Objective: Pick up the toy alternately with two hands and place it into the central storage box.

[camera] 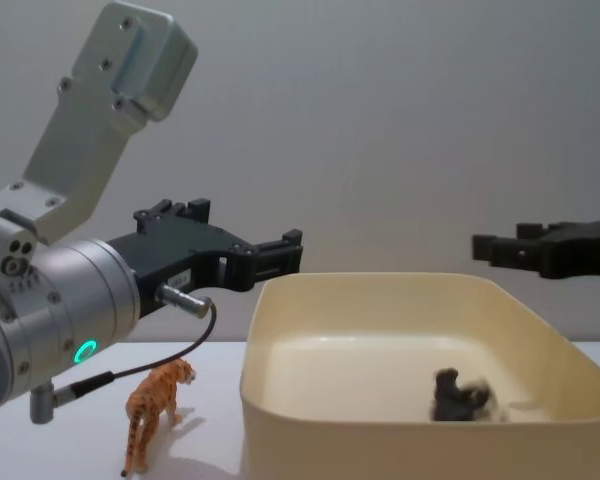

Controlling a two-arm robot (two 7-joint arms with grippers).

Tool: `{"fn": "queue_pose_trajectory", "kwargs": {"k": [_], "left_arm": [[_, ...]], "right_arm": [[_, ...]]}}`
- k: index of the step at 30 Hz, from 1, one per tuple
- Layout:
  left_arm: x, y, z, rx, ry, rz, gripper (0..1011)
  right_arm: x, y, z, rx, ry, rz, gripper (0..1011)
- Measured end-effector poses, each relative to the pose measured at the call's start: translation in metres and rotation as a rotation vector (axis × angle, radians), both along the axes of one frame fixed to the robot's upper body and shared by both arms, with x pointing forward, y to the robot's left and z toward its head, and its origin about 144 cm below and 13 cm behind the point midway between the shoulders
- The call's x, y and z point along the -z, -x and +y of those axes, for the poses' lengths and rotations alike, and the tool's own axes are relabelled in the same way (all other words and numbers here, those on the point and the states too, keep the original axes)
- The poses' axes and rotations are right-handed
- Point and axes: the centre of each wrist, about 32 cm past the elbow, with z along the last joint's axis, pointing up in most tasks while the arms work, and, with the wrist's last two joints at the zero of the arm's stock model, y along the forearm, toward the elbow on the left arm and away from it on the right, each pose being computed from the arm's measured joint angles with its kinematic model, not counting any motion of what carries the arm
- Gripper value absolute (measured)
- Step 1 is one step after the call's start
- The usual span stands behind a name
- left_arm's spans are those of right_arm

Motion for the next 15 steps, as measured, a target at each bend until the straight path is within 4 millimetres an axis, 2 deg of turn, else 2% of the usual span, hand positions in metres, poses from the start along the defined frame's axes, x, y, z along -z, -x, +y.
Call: {"fn": "queue_pose_trajectory", "kwargs": {"k": [8, 10, 15], "left_arm": [[0.000, 0.000, 0.000, 0.000, 0.000, 0.000, 1001], [0.000, 0.000, 0.000, 0.000, 0.000, 0.000, 1002], [0.000, 0.000, 0.000, 0.000, 0.000, 0.000, 1002]], "right_arm": [[-0.001, -0.005, 0.006, -0.020, -0.001, 0.002, 839], [-0.001, -0.005, 0.005, -0.018, 0.000, 0.002, 939], [-0.001, 0.001, -0.005, 0.015, -0.003, -0.001, 1001]]}}
